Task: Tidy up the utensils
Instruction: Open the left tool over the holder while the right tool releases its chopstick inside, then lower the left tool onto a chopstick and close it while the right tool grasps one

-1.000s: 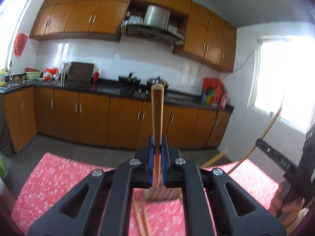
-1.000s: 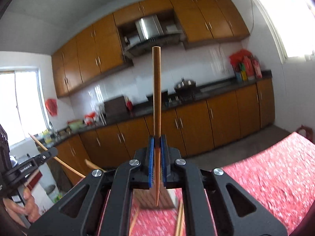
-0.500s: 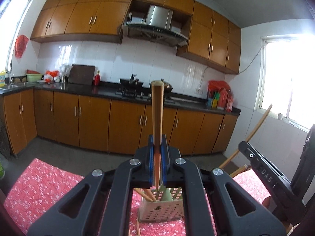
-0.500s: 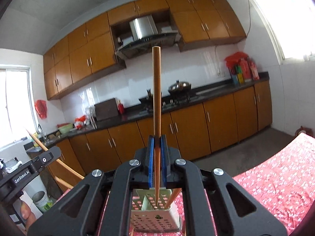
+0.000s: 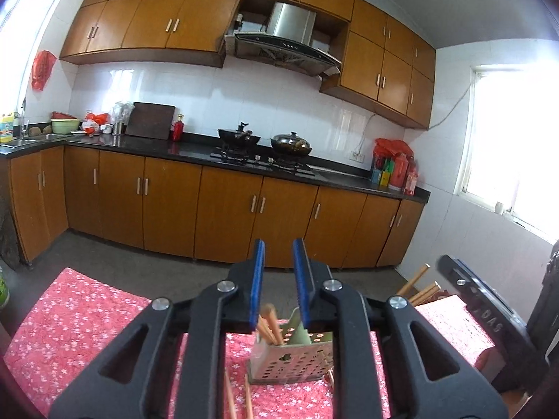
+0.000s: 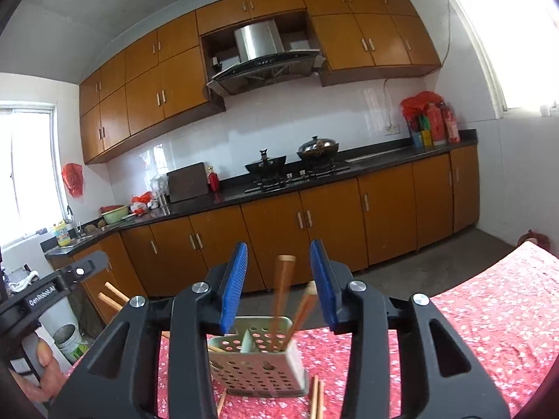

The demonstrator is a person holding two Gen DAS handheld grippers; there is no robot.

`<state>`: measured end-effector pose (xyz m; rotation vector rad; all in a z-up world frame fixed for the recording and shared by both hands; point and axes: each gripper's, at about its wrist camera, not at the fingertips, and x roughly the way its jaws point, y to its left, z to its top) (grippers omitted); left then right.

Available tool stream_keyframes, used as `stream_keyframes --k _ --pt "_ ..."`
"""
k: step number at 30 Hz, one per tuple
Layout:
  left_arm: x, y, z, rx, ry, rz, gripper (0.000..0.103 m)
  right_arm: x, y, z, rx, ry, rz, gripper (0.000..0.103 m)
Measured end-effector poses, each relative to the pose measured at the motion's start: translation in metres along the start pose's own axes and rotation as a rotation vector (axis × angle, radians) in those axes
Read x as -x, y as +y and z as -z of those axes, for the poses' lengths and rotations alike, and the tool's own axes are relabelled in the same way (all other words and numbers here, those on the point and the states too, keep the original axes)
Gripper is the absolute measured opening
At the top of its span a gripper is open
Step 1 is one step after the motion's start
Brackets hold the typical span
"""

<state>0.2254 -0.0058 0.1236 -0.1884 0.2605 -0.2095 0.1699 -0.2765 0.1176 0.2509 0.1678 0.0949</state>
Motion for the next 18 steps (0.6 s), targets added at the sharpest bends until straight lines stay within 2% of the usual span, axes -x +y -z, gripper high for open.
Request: stream_keyframes --k 3,7,9,10,12,14,16,18 --pt "0.023 0.010 0.006 0.004 0.000 -0.032 0.023 0.018 -0.012 -0.001 -0.004 0.002 0.032 0.042" --pt "0.046 0.036 0.030 0.020 0.051 -0.085 0.026 0.032 -0.036 0.019 -0.013 0.087 0.112 0.043" --pt "0.047 0.048 0.045 0.015 0.099 -0.115 0.026 0.025 -0.051 0.044 -0.010 0.208 0.150 0.042" --pt "0.045 0.055 0.058 0.007 0.137 -0.134 0.026 0.021 -0.055 0.054 -0.009 0.261 0.155 0.042" --pt "0.037 0.070 0.087 0.011 0.239 -0.159 0.026 0.005 -0.064 0.088 -0.014 0.421 0.160 0.038" --pt "0.031 0.078 0.106 0.023 0.312 -0.166 0.026 -0.007 -0.068 0.119 -0.041 0.555 0.116 0.026" --pt "0.025 0.083 0.128 0.033 0.378 -0.162 0.026 -0.016 -0.063 0.147 -0.054 0.654 0.070 0.023" --pt "0.021 0.083 0.145 0.043 0.422 -0.148 0.026 -0.021 -0.053 0.163 -0.042 0.702 0.044 0.023"
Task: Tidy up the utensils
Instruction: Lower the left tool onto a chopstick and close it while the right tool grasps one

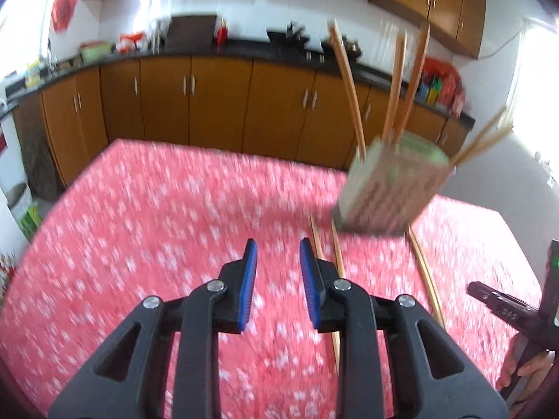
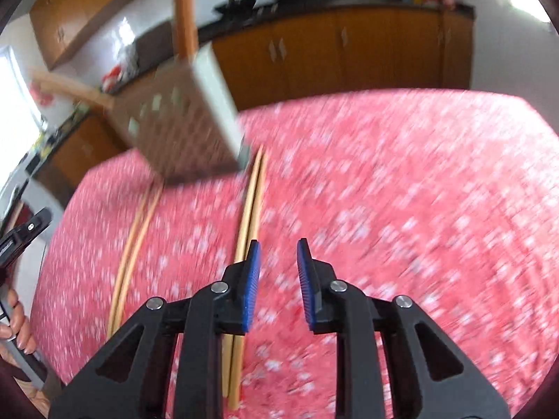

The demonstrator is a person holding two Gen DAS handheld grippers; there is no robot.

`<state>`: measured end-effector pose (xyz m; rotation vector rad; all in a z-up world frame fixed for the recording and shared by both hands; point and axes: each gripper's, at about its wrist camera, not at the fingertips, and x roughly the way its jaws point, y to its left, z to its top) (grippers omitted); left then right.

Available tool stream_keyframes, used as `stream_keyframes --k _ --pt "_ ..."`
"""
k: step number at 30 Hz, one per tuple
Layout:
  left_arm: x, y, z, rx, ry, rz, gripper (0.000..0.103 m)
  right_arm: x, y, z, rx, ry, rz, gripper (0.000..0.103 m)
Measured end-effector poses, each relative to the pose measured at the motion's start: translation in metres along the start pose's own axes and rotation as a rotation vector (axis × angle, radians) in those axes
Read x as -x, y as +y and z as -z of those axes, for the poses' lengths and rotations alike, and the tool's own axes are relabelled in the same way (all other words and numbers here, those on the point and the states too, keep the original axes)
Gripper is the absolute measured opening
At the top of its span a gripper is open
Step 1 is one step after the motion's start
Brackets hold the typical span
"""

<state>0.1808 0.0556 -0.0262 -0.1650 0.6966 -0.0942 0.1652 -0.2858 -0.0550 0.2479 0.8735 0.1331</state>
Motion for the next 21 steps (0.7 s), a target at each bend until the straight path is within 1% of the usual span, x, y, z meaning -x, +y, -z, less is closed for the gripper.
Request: stream_keyframes --k 3,5,6,13,15,16,17,18,21 --pt "-0.012 -0.001 0.020 0.004 0.060 0.029 0.026 -0.013 0.013 0.008 0.038 0.039 -0.005 0.023" --pt "-0.016 -0.004 0.027 -0.003 0.078 0.039 0.026 -0.021 0.016 0.010 0.049 0.061 -0.004 0.018" --pt "-0.017 -0.006 0.031 -0.008 0.087 0.045 0.026 -0.023 0.017 0.010 0.053 0.070 0.000 0.018" --pt "-0.026 -0.023 0.038 -0.034 0.125 0.079 0.026 -0.028 0.018 0.020 0.096 0.077 0.011 0.018" --pt "-0.030 -0.027 0.040 -0.041 0.138 0.090 0.026 -0.029 0.023 0.022 0.136 0.071 0.035 0.016" --pt "-0.032 -0.029 0.042 -0.046 0.148 0.097 0.026 -0.028 0.024 0.023 0.158 0.066 0.055 0.011" --pt "-0.034 -0.030 0.043 -0.049 0.154 0.100 0.026 -0.031 0.026 0.024 0.172 0.062 0.080 0.008" --pt "-0.036 -0.032 0.046 -0.052 0.164 0.106 0.025 -0.031 0.025 0.023 0.176 0.057 0.099 0.007" --pt "-0.041 -0.037 0.051 -0.059 0.191 0.124 0.021 -0.034 0.009 0.015 0.114 0.036 0.169 0.007"
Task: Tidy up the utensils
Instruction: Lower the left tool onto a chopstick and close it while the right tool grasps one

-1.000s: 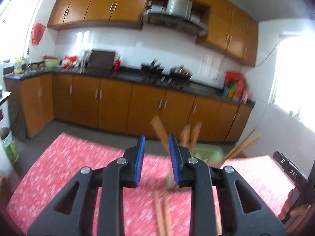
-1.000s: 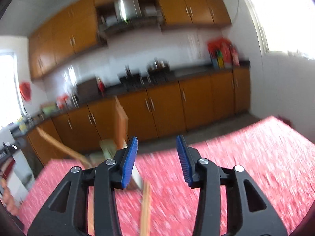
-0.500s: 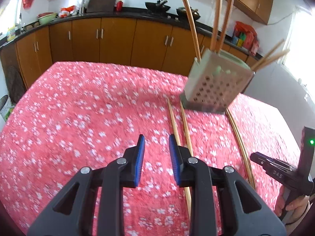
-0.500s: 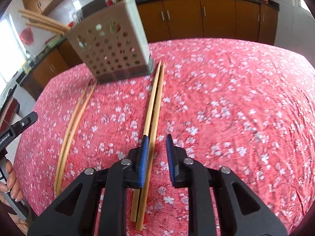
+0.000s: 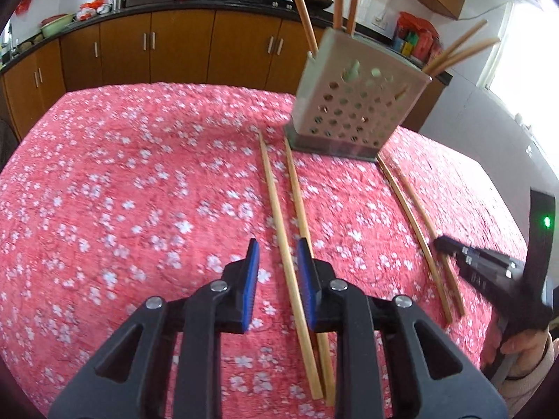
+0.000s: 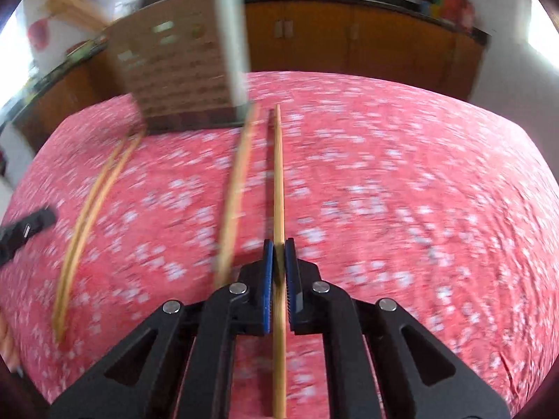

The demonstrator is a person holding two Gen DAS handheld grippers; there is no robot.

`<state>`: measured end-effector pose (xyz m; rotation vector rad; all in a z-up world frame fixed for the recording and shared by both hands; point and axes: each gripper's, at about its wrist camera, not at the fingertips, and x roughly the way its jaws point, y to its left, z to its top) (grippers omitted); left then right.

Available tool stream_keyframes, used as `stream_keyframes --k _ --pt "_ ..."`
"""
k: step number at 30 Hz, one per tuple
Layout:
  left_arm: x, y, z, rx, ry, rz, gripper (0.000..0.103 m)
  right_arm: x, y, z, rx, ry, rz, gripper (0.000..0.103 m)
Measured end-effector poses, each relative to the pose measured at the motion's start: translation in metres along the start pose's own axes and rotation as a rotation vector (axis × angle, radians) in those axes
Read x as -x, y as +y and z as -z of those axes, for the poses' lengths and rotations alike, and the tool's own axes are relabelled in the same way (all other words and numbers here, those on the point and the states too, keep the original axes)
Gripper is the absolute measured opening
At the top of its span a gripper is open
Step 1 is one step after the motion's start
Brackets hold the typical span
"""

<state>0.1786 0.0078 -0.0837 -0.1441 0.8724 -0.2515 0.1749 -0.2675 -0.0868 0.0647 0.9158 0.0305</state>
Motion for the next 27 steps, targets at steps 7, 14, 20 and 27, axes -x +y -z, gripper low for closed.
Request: stream_keyframes --k 7,14,20,27 --pt "-0.014 -0.011 0.007 -0.048 0.050 -0.007 0.012 -0.004 -0.024 -0.003 -0.067 -0.006 0.022 0.007" --pt "-0.021 -0.012 0.008 -0.060 0.045 -0.086 0.008 0.001 -0.016 0.004 -0.024 -0.014 0.020 0.008" --pt "-0.021 0.024 -0.004 0.030 0.025 -0.164 0.007 0.006 -0.015 0.008 0.007 -0.024 0.011 0.008" --pt "-0.017 0.061 -0.015 0.100 0.008 -0.200 0.008 -0.001 -0.027 -0.003 -0.012 -0.042 0.050 0.007"
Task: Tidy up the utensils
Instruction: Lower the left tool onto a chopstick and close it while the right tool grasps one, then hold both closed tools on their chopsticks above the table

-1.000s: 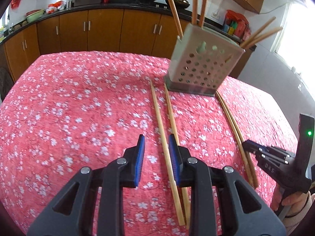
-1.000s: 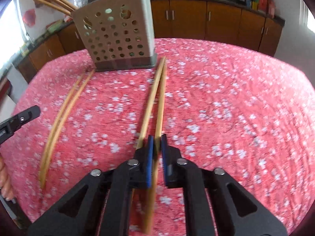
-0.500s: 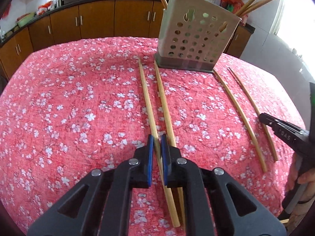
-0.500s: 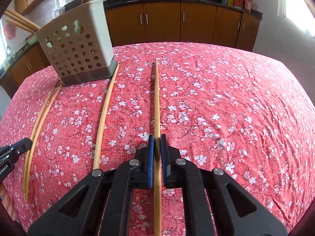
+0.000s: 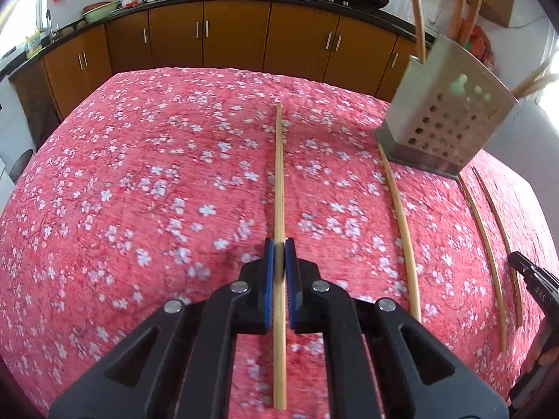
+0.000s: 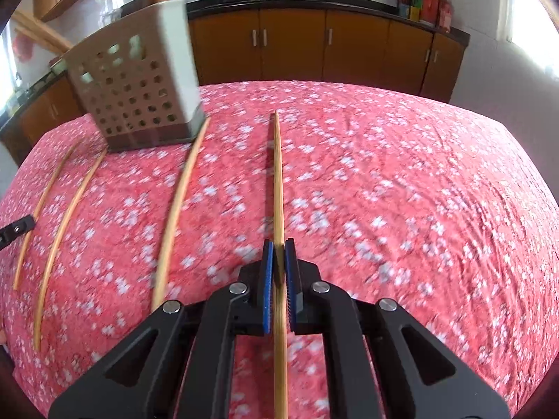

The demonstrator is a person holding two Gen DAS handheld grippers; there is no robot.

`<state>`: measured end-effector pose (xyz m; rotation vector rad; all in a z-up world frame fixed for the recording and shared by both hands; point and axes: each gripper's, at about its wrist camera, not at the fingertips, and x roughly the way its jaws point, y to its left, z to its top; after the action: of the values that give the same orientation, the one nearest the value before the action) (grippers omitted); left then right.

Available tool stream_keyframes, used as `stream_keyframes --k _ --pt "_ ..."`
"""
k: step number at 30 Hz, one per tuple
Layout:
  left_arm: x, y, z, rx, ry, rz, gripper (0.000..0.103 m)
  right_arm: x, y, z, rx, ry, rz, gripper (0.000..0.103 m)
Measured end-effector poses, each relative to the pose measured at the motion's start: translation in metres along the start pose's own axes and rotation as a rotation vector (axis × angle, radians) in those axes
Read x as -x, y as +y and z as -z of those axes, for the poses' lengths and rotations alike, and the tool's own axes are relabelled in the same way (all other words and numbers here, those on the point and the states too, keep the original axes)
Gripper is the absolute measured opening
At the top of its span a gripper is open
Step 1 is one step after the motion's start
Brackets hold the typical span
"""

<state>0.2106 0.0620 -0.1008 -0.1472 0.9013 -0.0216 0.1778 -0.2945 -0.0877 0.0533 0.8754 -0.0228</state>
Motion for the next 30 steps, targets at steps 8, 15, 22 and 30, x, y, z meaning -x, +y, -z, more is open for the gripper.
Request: stream_keyframes --k 8,15,22,30 --pt "0.003 0.005 0.003 -0.004 -0.023 0.015 0.009 -0.002 -0.008 -0.003 -0.022 -0.005 0.003 0.008" --pt "0.006 0.008 0.004 0.015 -0.023 0.037 0.009 -0.004 -0.006 -0.003 -0.027 -0.005 0.000 0.008" --pt "0.009 0.011 0.005 0.028 -0.023 0.048 0.009 -0.005 -0.007 -0.003 -0.034 -0.005 -0.002 0.009" --pt "0.009 0.010 0.005 0.028 -0.023 0.047 0.009 -0.004 -0.008 -0.003 -0.049 -0.005 -0.007 0.009"
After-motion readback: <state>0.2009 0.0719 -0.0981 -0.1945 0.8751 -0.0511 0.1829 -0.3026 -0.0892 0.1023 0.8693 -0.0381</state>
